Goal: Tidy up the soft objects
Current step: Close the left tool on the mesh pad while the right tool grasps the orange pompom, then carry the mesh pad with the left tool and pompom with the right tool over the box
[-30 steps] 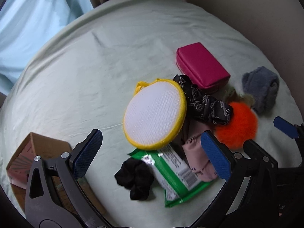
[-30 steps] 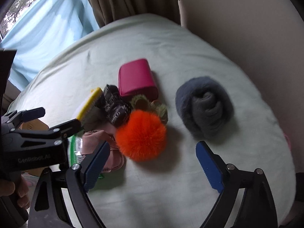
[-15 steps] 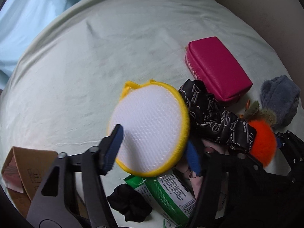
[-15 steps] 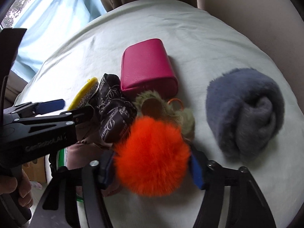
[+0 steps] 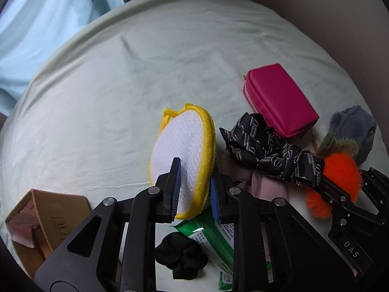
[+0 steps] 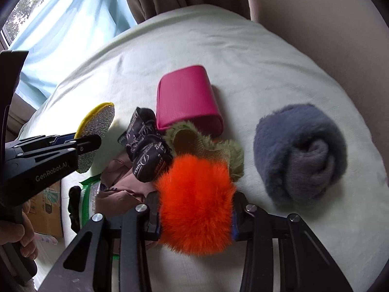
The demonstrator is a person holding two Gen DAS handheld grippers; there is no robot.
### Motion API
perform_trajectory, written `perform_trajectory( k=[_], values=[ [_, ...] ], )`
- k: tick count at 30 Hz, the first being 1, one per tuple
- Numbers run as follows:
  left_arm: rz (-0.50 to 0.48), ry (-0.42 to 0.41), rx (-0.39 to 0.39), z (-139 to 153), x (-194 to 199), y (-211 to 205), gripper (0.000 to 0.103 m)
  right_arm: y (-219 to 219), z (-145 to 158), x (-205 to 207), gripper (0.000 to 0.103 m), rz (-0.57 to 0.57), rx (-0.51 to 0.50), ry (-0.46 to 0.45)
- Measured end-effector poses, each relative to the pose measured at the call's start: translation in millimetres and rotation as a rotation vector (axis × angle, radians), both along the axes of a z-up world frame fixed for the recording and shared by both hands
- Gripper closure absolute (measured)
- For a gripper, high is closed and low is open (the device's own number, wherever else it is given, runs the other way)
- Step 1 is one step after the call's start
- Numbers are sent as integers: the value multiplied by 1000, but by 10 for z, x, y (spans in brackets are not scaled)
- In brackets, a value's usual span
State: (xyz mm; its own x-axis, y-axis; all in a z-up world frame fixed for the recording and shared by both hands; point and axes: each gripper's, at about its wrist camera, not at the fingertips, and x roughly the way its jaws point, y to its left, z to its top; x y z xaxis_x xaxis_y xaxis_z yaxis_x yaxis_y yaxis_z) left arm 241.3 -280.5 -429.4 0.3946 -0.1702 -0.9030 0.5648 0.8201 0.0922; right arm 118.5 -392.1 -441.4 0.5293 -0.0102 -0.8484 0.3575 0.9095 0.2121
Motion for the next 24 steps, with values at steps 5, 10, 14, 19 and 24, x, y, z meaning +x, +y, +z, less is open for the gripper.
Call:
perform_trajectory(
  k=[5,10,14,19,24],
  values=[
    [9,-31,-32,245,-62,90,87,4,219,-101,67,-17,-21,-31],
    [17,-67,-66,562,-154,194,87,53,477,-177,67,-21,-49,-68],
    [32,-99,-102,923,-230,314,87,113,759,-236,67,-19,-68,-96],
    [77,-164,-158,1563,-385,583,87,228,1255,-283,67,8,-106,-137],
    [143,-236,-198,2198,-571,948,87,412,1796,-288,67,54,-132,-183]
  ],
)
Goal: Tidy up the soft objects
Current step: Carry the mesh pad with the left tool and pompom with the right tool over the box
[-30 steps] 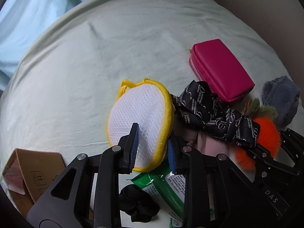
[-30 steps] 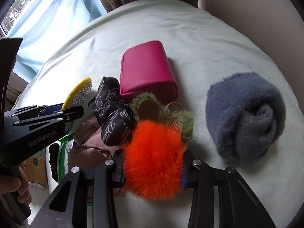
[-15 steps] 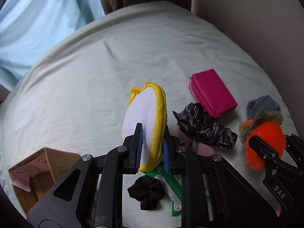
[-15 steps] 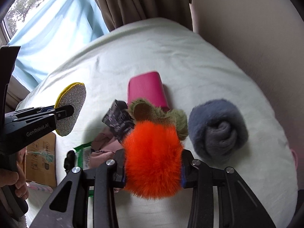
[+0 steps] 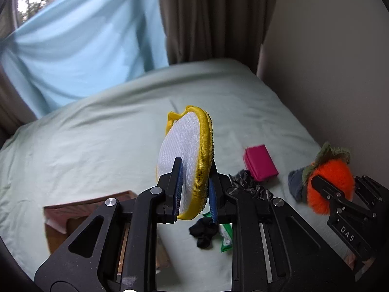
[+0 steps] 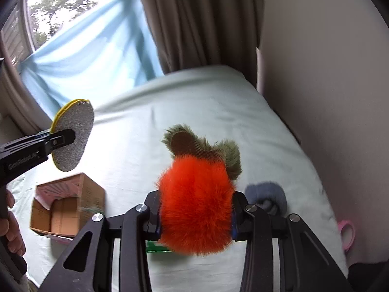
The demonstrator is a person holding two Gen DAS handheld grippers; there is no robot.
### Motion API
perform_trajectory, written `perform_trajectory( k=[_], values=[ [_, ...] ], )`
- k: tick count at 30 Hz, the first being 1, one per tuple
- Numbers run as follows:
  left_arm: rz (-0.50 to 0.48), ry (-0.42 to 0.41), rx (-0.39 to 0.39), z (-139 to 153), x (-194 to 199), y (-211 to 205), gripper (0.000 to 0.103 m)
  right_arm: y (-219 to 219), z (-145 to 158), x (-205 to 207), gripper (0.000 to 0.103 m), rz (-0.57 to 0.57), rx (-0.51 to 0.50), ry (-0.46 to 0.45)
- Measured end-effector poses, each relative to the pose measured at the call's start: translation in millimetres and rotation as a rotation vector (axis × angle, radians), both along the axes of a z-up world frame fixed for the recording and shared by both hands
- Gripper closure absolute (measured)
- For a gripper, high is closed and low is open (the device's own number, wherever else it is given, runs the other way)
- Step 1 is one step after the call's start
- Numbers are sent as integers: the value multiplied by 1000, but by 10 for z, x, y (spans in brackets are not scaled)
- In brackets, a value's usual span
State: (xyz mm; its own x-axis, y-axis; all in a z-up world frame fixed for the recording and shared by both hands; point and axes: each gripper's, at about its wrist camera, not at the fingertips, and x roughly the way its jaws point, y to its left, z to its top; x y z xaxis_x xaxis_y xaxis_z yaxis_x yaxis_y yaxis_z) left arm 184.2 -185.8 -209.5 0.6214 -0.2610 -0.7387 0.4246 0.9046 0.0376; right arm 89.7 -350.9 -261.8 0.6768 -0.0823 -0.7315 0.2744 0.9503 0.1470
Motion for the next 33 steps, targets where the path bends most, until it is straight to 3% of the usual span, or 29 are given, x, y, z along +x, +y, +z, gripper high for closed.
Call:
perform_trajectory(
  k=[8,13,17,24,33],
  values=[
    [96,-59,-19,570,-267,909,87,634,762,126,67,123,-44,-80],
    [137,-62,0,649,-295,1539,87,1274,1040,222,67,188,-39,-94],
    [154,-42,21,577,-246,1994,87,1708,1061,318,67,224,-18,-74],
    [152,14,74,216,-82,2742,87,2409,790,604,67,264,-9,-9],
    [117,155,120,-613,347,3275,87,2977,162,981,67,264,18,133]
  ],
)
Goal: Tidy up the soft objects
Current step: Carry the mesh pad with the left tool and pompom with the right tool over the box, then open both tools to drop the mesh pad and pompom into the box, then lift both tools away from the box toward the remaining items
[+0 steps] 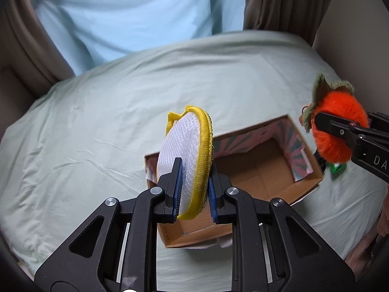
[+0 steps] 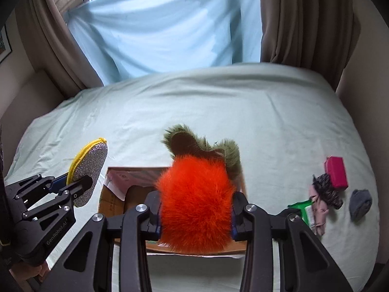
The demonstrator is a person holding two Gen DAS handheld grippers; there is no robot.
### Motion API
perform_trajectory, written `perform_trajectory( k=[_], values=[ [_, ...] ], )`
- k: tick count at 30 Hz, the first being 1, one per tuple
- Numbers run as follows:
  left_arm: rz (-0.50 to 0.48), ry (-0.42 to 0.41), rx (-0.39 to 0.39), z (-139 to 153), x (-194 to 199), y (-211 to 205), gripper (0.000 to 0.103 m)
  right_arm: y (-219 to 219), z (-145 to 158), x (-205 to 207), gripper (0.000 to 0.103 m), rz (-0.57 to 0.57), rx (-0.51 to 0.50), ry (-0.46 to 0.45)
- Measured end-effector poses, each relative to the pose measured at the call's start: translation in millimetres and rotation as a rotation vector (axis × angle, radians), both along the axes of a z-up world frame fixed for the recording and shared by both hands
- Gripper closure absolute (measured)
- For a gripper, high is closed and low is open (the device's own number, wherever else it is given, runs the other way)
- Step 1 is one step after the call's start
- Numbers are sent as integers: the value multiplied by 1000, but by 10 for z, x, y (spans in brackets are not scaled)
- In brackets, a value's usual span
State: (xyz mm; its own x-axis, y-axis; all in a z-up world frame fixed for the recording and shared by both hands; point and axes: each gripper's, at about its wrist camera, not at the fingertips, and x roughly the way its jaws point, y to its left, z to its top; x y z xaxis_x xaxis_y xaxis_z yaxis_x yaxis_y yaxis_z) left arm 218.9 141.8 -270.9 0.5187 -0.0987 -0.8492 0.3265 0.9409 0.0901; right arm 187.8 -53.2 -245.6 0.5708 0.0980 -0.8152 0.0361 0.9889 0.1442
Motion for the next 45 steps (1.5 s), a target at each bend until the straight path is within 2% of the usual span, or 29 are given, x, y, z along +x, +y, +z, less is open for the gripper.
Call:
perform_trajectory(
  k=[8,13,17,19,23,27,28,29,30,31,32,33,34,41,45],
  values=[
    [-45,138,48,-696,320,-20,87,215,-630,389,67,20,4,159],
    [-79,202,79,-1029,414,-195,87,229,-1068,607,67,52,-11,278],
    [-118,242,111,-1262,427,-358,87,205,-1304,706,67,60,-10,347],
    [-138,263,82,-1369,440,-415,87,189,-1399,747,67,60,-4,378],
    [-140,278,82,-1438,451,-433,87,134,-1526,787,67,49,8,417],
    [-123,272,59,-1350,491,-405,86,106,-1570,822,67,48,29,436],
    [-127,279,38,-1315,500,-406,82,107,-1582,831,63,52,40,442],
    [-133,293,20,-1271,507,-351,54,118,-1591,831,61,52,39,446],
    [-140,312,1,-1244,502,-342,0,127,-1596,835,53,50,33,446],
    [-149,328,-12,-1226,490,-334,4,126,-1596,837,36,45,25,445],
    [-156,326,-30,-1197,463,-325,0,109,-1590,830,25,40,27,448],
    [-155,328,-39,-1169,432,-303,0,76,-1568,820,8,35,38,445],
    [-149,329,-41,-1147,422,-281,0,61,-1543,806,5,30,48,438],
    [-69,331,-66,-1065,306,-140,0,-5,-1357,639,5,7,52,386],
    [-56,309,-59,-927,247,-108,0,15,-1218,545,5,14,49,361]
  ],
)
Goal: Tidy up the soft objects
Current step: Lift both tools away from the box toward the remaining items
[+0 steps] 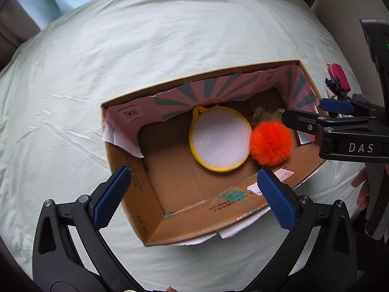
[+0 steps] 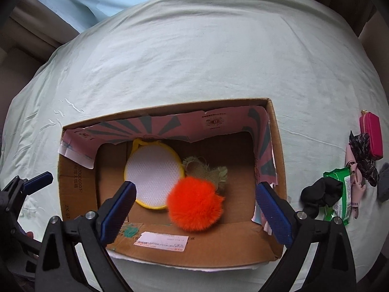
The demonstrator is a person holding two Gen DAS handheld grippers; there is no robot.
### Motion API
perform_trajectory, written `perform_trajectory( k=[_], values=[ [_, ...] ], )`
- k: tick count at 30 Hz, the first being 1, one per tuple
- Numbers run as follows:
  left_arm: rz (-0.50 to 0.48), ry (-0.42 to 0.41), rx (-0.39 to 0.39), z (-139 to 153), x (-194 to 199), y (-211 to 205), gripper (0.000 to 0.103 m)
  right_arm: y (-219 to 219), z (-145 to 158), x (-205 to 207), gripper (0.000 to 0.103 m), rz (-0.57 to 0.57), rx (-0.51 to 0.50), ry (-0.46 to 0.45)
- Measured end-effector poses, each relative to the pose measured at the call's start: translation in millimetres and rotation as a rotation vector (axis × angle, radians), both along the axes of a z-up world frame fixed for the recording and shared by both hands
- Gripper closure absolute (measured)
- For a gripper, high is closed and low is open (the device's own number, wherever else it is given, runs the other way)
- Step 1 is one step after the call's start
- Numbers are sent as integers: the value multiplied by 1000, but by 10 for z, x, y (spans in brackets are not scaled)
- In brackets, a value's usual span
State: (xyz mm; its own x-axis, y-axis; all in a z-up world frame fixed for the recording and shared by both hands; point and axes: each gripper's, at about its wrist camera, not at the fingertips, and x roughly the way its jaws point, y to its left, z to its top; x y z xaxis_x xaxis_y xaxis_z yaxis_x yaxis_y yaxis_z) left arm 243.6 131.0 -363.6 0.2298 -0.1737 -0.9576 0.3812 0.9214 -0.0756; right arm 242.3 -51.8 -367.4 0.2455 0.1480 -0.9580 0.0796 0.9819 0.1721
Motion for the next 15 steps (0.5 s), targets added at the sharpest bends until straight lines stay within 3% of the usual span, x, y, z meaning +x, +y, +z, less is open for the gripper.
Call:
perform_trajectory(
  k=[10,15],
  values=[
    [42,-91,17,519,-226,188,0,54,554,-266,5,11,-5,-84],
    [84,-176,-5,935,-411,282,0,79,935,-506,5,28,-18,-158]
  ],
)
